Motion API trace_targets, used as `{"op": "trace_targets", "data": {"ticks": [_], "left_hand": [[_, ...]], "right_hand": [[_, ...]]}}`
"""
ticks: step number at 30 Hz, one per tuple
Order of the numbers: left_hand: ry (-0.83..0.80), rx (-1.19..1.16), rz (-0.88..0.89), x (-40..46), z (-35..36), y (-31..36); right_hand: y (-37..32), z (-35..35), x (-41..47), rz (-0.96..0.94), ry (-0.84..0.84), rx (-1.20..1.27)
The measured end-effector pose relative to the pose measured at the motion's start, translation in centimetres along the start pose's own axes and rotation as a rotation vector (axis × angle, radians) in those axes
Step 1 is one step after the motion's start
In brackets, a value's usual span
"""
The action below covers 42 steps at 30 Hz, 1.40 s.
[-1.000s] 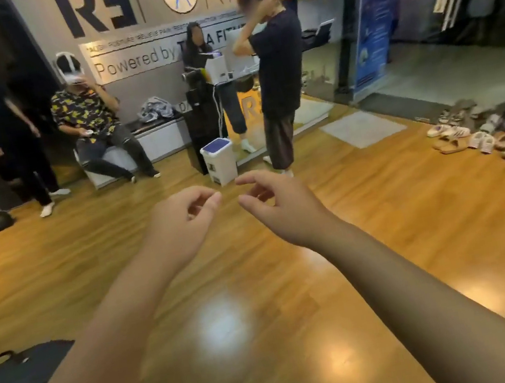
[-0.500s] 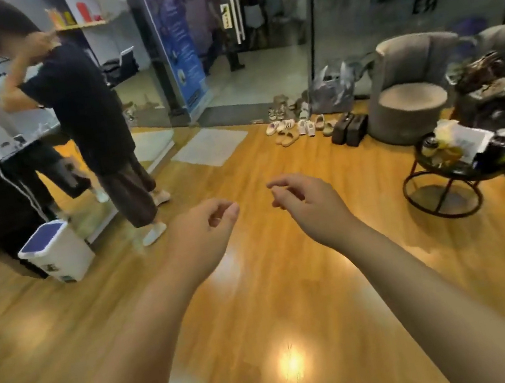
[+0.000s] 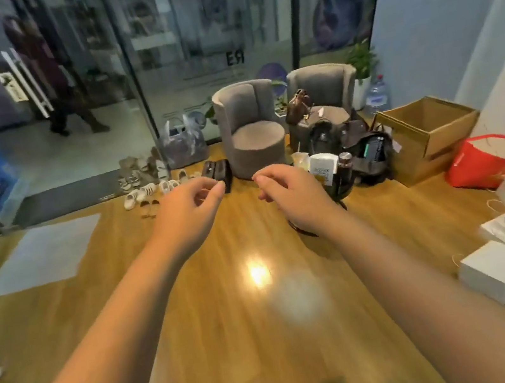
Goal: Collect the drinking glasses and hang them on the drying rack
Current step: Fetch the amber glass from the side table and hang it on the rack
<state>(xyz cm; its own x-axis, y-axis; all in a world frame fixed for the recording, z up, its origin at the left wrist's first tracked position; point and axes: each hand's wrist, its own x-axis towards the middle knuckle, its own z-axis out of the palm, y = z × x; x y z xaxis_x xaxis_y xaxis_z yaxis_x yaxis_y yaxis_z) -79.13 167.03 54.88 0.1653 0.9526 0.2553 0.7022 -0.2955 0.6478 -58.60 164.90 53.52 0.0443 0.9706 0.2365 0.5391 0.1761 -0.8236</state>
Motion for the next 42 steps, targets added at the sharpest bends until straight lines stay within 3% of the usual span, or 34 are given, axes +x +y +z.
{"op": "trace_targets", "data": {"ticks": [12, 22, 28, 34, 42], "left_hand": [[-0.332, -0.096, 0.232, 30.6, 15.6, 1.1], [-0.449, -0.066, 0.187, 52.6, 36.1, 2.4], [-0.552, 0.032, 0.254, 64.0, 49.5, 1.1], [-0.679, 0.157, 0.328, 72.7, 66.7, -4.9], [-0.847, 0.361, 0.402, 76.8, 86.1, -17.3]], "right_hand": [[14.5, -6.2, 21.5, 0.308, 0.333, -0.035], [33.1, -13.1, 40.0, 0.515, 0.341, -0.059], [44.2, -15.2, 48.7, 0.647, 0.299, -0.080], [58.2, -14.0, 55.4, 0.786, 0.327, -0.039], [77.4, -7.7, 59.1, 1.062, 0.386, 0.167]]}}
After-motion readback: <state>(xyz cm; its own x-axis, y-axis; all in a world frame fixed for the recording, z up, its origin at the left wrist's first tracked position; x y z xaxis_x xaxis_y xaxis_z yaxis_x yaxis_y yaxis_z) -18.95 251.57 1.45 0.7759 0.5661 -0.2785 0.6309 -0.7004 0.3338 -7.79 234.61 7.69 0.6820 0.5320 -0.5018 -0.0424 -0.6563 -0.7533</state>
